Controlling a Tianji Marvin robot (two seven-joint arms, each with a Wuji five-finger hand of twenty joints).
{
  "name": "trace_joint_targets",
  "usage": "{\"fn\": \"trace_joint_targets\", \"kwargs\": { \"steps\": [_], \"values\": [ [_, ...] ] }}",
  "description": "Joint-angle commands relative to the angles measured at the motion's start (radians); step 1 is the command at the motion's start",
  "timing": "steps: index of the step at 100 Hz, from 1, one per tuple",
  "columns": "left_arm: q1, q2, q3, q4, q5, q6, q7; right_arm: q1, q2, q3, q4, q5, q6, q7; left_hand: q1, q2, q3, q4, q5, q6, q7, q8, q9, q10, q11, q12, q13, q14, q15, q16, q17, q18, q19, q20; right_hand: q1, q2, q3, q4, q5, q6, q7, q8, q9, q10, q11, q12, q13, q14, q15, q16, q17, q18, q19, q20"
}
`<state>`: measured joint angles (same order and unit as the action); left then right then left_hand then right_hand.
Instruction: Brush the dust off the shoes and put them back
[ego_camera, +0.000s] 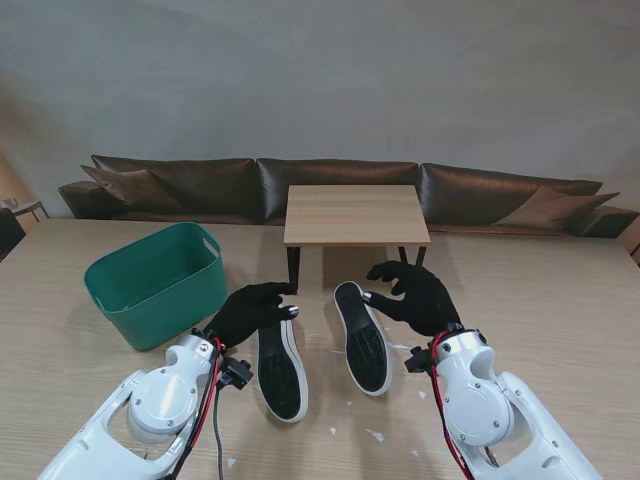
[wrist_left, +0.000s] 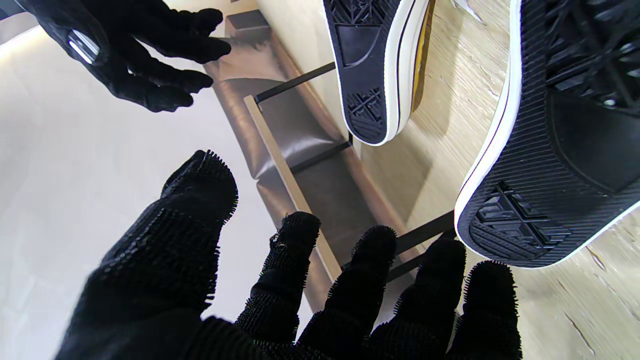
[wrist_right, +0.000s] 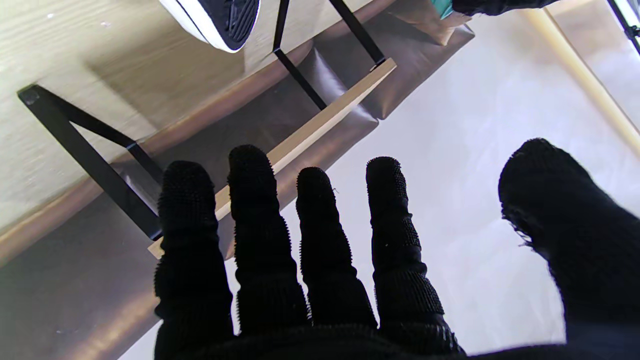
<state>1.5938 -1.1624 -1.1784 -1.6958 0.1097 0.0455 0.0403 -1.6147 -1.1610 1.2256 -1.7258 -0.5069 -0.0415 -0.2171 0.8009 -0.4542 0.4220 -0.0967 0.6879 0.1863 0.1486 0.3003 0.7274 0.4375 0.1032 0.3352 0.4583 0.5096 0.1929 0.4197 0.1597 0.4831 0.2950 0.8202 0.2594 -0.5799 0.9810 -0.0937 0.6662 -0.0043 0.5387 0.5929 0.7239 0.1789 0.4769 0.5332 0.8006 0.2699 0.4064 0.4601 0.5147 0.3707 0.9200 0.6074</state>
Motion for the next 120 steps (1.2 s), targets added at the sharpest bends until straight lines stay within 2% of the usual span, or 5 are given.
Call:
{"fn": "trace_joint_targets", "kwargs": {
  "steps": [1, 53, 70, 97, 120],
  "values": [
    [-0.004, -0.004, 0.003, 0.005, -0.001, 0.001, -0.019, -0.015, 0.011, 0.001, -0.001, -0.023, -0.017, 0.032, 0.028, 0.039, -0.024, 0.025, 0.011, -0.027, 0.004, 0.004, 0.004, -0.019, 0.000, 0.005, -0.029, -0.013, -0.015, 0.011, -0.016, -0.041, -0.028, 0.007, -0.015, 0.039, -0.020, 0.022, -0.036, -0.043, -0.028, -0.020, -0.033, -0.045, -0.030, -0.024, -0.034, -0.027, -0.049, -0.023, -0.234, -0.017, -0.054, -0.027],
    [0.068, 0.019, -0.040, -0.098, 0.131, 0.076, -0.049, -0.002, -0.001, -0.010, 0.099, 0.020, -0.076, -0.012, 0.027, 0.037, -0.023, 0.025, -0.005, -0.008, -0.003, 0.001, -0.015, -0.027, -0.003, 0.004, -0.035, -0.023, -0.017, 0.012, -0.017, -0.046, -0.026, 0.010, -0.005, 0.042, -0.008, 0.021, -0.027, -0.038, -0.031, -0.029, -0.004, -0.031, -0.042, -0.033, -0.020, -0.019, -0.080, -0.023, -0.233, -0.004, -0.119, -0.024],
    [0.162, 0.034, -0.098, -0.205, 0.269, 0.143, -0.058, -0.003, -0.002, -0.007, 0.099, 0.025, -0.074, -0.011, 0.021, 0.032, -0.019, 0.025, 0.018, 0.027, 0.007, 0.006, -0.013, -0.019, 0.004, 0.013, -0.012, -0.024, 0.012, 0.032, 0.002, -0.047, -0.010, 0.022, -0.006, 0.044, -0.006, 0.020, -0.026, -0.034, -0.030, -0.030, 0.011, -0.025, -0.037, -0.029, -0.011, -0.020, -0.072, -0.017, -0.228, -0.001, -0.121, -0.016],
    [0.312, 0.065, -0.176, -0.336, 0.554, 0.280, -0.123, 0.008, -0.005, -0.018, 0.119, 0.045, -0.069, -0.010, 0.003, 0.020, 0.017, 0.019, 0.040, 0.059, 0.014, 0.022, 0.016, 0.000, 0.033, 0.107, 0.047, -0.008, 0.194, 0.212, 0.085, -0.040, 0.088, 0.195, -0.005, 0.044, -0.006, 0.020, -0.026, -0.027, -0.029, -0.033, 0.015, -0.016, -0.036, -0.026, -0.005, -0.013, -0.060, -0.009, -0.227, 0.004, -0.122, -0.003],
    [0.408, 0.075, -0.208, -0.352, 0.796, 0.328, -0.118, 0.009, -0.006, -0.023, 0.123, 0.053, -0.071, -0.011, -0.013, 0.010, 0.047, 0.016, 0.073, 0.061, 0.032, 0.035, 0.029, -0.020, 0.030, 0.113, 0.032, -0.022, 0.178, 0.180, 0.089, -0.040, 0.064, 0.199, -0.006, 0.047, -0.005, 0.021, -0.025, -0.020, -0.026, -0.034, 0.017, -0.013, -0.035, -0.024, 0.002, -0.013, -0.051, -0.003, -0.225, 0.005, -0.123, 0.006]
  ]
}}
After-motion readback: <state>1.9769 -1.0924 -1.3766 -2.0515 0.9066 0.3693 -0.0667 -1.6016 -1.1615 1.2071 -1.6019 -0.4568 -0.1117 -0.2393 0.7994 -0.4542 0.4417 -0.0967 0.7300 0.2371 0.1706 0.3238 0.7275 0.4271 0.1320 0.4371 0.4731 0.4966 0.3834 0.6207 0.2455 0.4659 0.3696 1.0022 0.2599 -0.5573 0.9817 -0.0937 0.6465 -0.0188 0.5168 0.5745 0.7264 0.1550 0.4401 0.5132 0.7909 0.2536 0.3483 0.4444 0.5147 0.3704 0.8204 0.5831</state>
